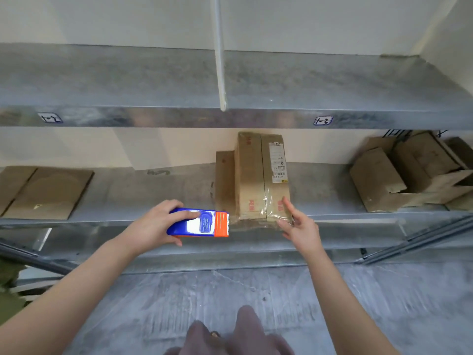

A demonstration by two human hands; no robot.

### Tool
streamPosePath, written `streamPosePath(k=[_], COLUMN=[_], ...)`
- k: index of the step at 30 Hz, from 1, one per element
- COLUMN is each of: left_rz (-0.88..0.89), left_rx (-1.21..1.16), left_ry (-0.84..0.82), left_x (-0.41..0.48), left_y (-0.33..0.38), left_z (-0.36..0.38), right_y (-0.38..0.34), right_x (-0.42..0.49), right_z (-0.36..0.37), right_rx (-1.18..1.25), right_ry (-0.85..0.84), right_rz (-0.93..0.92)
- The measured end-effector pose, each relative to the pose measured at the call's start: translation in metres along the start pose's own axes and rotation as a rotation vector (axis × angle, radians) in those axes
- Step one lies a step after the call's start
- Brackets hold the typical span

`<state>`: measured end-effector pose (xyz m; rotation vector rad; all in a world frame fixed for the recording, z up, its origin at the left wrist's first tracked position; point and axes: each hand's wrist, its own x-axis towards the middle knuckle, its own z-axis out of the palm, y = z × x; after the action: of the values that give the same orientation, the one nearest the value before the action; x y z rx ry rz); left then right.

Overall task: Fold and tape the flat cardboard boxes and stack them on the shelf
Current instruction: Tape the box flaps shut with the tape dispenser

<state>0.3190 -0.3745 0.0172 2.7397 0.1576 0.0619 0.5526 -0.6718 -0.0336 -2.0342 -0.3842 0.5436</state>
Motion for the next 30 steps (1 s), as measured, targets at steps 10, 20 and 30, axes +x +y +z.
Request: streamPosePath(k=[10,20,30], left_rz=[-0.055,-0.202,-0.241], left_rx=[0.031,0.13,-0.032], left_ry=[-0.006,-0.084,-0.043], left_x=[0.018,0.036,0.035], left_y=[-0.003,-0.007,-0.027], left_z=[0.021,0.027,0.036], right_y=[-0.008,-0.012,-0.015], right_x=[-0.006,-0.01,-0.012], right_z=[0.002,0.001,-0.001], right_rx=[0.049,0.117,0.158], right_ry=[-0.023,-0.044,-0.045], right_rz=[-0.01,-0.013,-0.017])
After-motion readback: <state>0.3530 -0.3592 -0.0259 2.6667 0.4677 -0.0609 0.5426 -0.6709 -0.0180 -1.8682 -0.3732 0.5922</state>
